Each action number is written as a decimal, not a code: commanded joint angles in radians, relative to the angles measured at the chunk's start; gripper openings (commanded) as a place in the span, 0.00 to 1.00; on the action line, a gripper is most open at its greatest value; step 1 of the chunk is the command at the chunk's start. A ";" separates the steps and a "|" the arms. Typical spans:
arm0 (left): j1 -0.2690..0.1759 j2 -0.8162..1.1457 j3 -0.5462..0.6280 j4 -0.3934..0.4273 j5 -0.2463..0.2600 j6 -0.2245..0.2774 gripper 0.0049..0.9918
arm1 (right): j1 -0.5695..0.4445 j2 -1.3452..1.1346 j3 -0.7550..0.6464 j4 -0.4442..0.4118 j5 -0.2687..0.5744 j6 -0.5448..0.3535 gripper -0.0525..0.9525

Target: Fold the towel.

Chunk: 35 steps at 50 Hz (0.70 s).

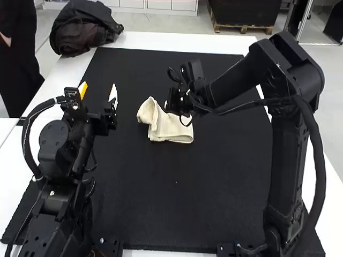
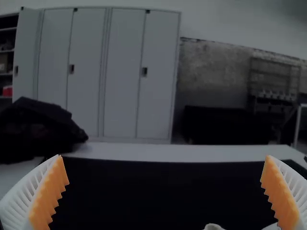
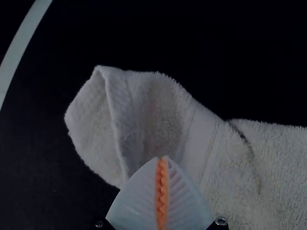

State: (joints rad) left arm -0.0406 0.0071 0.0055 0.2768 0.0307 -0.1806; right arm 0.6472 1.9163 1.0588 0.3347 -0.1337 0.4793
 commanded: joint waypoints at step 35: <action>-0.005 -0.012 0.017 0.004 0.011 0.000 0.95 | 0.054 0.059 -0.037 0.050 0.000 -0.002 0.05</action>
State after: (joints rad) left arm -0.0402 0.0071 0.0055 0.2764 0.0307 -0.1806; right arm 0.6918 1.9800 1.0225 0.3752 -0.1337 0.4793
